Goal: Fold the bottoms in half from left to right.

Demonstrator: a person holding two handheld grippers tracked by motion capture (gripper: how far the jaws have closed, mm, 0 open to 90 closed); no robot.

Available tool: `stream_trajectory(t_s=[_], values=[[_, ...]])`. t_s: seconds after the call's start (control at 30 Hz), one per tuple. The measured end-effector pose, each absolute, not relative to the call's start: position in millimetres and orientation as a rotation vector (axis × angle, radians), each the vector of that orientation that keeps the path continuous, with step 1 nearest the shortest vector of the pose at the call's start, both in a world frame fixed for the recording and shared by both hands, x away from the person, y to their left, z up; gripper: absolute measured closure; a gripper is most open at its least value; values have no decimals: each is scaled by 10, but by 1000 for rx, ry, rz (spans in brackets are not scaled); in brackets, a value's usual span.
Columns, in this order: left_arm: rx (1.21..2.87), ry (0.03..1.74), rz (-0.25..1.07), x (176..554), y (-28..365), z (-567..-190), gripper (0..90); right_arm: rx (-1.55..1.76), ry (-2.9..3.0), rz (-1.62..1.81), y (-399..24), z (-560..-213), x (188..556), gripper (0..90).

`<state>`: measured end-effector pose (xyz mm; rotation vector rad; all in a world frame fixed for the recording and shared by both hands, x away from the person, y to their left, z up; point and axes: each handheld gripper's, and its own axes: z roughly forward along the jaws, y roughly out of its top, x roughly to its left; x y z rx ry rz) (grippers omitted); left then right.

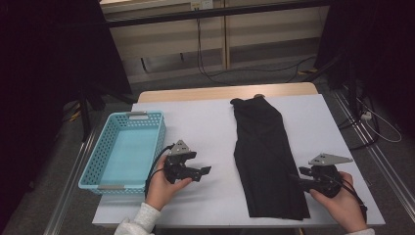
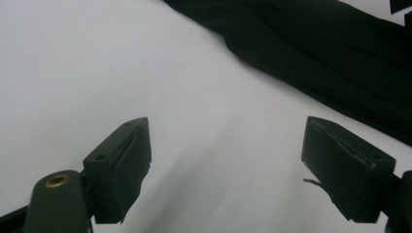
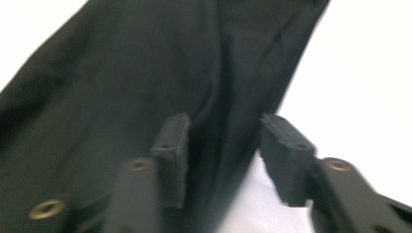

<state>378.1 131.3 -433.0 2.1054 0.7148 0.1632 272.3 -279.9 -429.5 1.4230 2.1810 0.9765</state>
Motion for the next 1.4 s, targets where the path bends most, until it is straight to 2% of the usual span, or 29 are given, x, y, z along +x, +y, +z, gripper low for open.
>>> stream_trajectory(t_s=[0.3, 0.47, 0.73, 1.0, 1.4], values=[[2106, 719, 165, 3775, 1333, -4319, 180, 1424, 2168, 1004, -2625, -4298, 2943, 357], [2099, 722, 167, 3780, 1334, -4323, 179, 1425, 2151, 1023, -2549, -4286, 3032, 317], [2100, 721, 168, 3777, 1338, -4322, 177, 1396, 2167, 1036, -2357, -4292, 3203, 298], [2102, 719, 170, 3784, 1347, -4322, 177, 1432, 2130, 1034, -2396, -4297, 3329, 296], [2100, 721, 166, 3770, 1330, -4329, 176, 1346, 2171, 1056, -1933, -4263, 3535, 258]])
